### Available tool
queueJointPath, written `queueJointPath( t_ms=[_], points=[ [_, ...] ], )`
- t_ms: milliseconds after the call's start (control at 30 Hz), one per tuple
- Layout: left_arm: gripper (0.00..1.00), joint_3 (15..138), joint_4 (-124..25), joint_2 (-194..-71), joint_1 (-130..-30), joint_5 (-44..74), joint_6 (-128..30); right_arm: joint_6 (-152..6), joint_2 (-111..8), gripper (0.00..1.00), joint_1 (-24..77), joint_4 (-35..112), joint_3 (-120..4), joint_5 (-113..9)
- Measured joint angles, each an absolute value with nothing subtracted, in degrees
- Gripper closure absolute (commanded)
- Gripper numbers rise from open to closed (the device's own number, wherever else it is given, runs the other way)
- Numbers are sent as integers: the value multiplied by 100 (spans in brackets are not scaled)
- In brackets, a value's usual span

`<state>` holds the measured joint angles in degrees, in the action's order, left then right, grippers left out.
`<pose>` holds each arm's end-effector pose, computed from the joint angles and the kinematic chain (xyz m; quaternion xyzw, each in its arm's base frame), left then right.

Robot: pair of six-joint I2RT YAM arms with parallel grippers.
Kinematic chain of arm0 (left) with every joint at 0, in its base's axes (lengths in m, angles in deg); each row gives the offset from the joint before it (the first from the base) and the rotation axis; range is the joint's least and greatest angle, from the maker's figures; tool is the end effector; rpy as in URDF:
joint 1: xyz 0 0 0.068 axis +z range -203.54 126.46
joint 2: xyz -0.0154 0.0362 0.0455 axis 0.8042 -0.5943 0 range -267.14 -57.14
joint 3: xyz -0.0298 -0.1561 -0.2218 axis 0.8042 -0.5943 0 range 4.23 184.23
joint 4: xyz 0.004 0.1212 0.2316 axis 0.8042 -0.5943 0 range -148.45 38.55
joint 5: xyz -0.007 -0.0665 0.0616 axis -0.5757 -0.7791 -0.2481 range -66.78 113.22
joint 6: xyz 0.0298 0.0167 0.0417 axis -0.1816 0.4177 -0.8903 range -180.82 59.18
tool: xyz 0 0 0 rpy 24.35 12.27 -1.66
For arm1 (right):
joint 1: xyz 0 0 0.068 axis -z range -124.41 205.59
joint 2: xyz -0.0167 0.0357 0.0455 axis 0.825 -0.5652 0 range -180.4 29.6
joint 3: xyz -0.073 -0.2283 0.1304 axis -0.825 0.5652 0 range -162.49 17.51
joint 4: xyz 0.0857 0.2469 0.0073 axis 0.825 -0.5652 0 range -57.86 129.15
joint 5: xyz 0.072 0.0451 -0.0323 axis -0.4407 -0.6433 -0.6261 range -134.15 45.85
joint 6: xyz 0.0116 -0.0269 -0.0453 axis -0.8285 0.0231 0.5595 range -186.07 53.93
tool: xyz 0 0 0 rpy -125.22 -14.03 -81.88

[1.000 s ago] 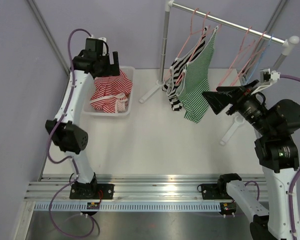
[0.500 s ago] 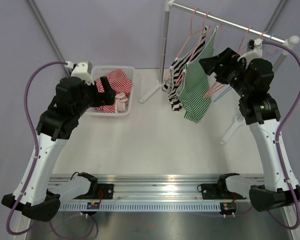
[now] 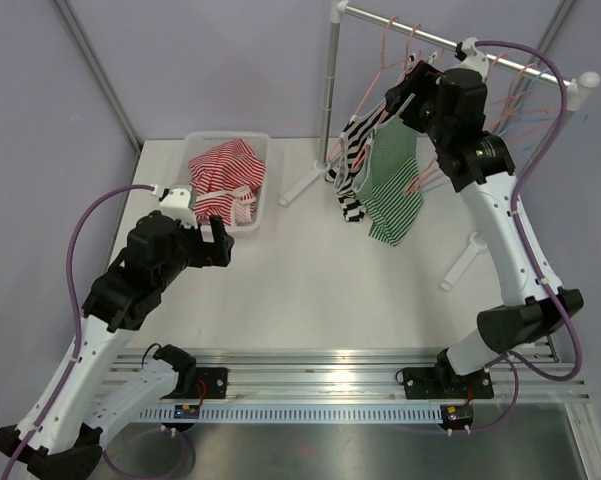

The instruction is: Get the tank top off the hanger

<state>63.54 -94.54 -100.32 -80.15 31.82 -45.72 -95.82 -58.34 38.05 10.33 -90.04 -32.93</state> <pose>0.1305 -0.0595 0.3704 0.0463 0.8497 -0.1259 0.5100 0.3154 0.0925 0.4986 0.1437 0.7469 0.1904 0.6207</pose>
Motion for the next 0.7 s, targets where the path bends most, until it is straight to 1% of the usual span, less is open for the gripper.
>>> queueJointPath(
  t_ms=[133, 233, 267, 367, 400, 467, 500, 533, 567, 600, 633, 700],
  points=[
    [1, 6338, -9279, -10167, -8015, 3160, -4651, -9414, -6575, 29, 3641, 805, -9730, -2917],
    [1, 6255, -9223, -10270, -8015, 3127, -4708, -9287, -6920, 34, 3553, 722, -9968, -2637],
    [1, 6236, -9216, -10281, -8015, 3114, -4725, -9255, -6999, 39, 3536, 690, -9996, -2517],
    [1, 6220, -9199, -10285, -8015, 3081, -4749, -9148, -7187, 46, 3512, 591, -10077, -2220],
    [1, 6220, -9194, -10285, -8013, 3070, -4752, -9123, -7259, 55, 3512, 561, -10147, -2119],
    [1, 6220, -9185, -10288, -8015, 3060, -4752, -9051, -7360, 68, 3512, 528, -10228, -1955],
    [1, 6220, -9181, -10290, -8015, 3051, -4752, -9027, -7368, 78, 3509, 526, -10228, -1911],
    [1, 6220, -9179, -10290, -8015, 3044, -4754, -8992, -7368, 80, 3505, 497, -10228, -1837],
    [1, 6220, -9177, -10290, -8015, 3038, -4754, -8992, -7368, 86, 3505, 506, -10226, -1780],
    [1, 6220, -9175, -10290, -8015, 3029, -4754, -8981, -7362, 88, 3505, 517, -10219, -1730],
    [1, 6220, -9170, -10290, -8015, 3027, -4754, -8981, -7347, 92, 3503, 556, -10178, -1682],
    [1, 6220, -9164, -10290, -8015, 3016, -4756, -8984, -7299, 97, 3501, 648, -10075, -1643]
  ],
)
